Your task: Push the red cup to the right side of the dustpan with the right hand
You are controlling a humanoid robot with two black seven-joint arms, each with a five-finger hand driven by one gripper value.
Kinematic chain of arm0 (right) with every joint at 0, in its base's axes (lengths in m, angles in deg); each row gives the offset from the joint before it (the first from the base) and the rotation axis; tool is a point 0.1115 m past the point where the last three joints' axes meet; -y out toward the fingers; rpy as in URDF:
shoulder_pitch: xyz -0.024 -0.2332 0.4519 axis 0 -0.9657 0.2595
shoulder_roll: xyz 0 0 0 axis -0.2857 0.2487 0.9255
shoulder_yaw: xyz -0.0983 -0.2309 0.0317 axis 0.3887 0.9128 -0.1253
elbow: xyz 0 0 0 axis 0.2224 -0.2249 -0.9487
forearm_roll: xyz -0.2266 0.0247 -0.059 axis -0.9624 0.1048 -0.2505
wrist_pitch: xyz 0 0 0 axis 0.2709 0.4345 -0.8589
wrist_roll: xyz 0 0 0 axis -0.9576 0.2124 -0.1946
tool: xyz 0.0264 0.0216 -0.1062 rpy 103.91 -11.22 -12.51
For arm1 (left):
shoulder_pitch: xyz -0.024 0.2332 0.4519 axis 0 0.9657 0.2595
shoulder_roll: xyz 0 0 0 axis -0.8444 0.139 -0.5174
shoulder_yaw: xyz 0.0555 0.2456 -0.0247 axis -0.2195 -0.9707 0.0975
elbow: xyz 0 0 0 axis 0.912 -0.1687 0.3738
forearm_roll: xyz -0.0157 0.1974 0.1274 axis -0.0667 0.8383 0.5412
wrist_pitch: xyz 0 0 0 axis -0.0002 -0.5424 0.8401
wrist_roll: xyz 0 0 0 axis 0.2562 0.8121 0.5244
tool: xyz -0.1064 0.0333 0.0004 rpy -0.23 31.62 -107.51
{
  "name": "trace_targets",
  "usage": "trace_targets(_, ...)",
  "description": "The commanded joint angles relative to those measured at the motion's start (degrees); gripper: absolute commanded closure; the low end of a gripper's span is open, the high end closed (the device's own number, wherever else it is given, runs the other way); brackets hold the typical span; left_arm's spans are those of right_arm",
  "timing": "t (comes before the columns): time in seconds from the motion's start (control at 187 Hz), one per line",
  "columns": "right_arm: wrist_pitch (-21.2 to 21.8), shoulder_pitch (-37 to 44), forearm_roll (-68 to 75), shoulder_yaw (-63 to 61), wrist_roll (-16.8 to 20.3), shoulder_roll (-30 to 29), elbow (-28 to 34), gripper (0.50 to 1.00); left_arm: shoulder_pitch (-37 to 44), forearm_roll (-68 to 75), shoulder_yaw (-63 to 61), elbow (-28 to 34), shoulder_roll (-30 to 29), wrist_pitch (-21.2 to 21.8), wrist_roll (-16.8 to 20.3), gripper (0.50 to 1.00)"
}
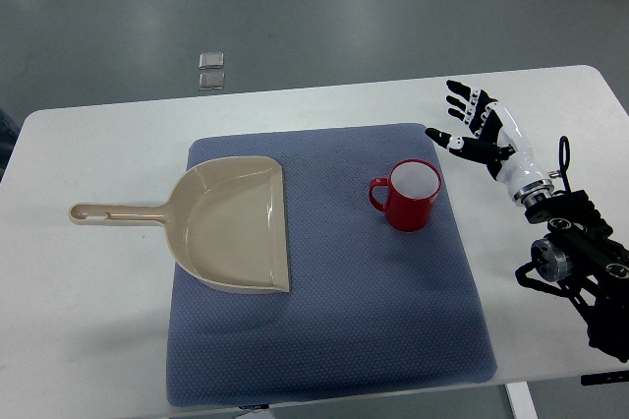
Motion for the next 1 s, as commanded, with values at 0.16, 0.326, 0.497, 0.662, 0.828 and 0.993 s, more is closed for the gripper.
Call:
trace_targets(0.16,0.14,0.03,0.01,0.0,0.01,-0.08,-0.08,0.587,0.0,0.0,0.26,0.0,0.0,0.0,0.0,0.5)
trace_targets(0.326,0.05,-0.23,0.09,-0.44,-0.78,-0.17,-0.08,0.587,0.0,0.0,0.09,0.0,0.0,0.0,0.0,0.5)
trace_targets(0.497,-0.13,-0.23,0.09,-0.53,-3.42,-0.17,-0.08,0.587,0.0,0.0,0.0,0.44,0.0,0.0,0.0,0.5)
trace_targets(0.662,-0.3,-0.23,0.09,-0.62,-3.51,-0.25,-0.08,0.587,0.0,0.0,0.0,0.18,0.0,0.0,0.0,0.5)
trace_targets(0.828,-0.22,-0.23,0.09,-0.18,-3.42,-0.25,-0.08,0.587,0.0,0.0,-0.09,0.44,0.0,0.0,0.0,0.5)
trace_targets(0.993,-0.04,-0.23,0.09,-0.09,-3.42,-0.08,-0.08,0.587,0.0,0.0,0.0,0.44,0.0,0.0,0.0,0.5)
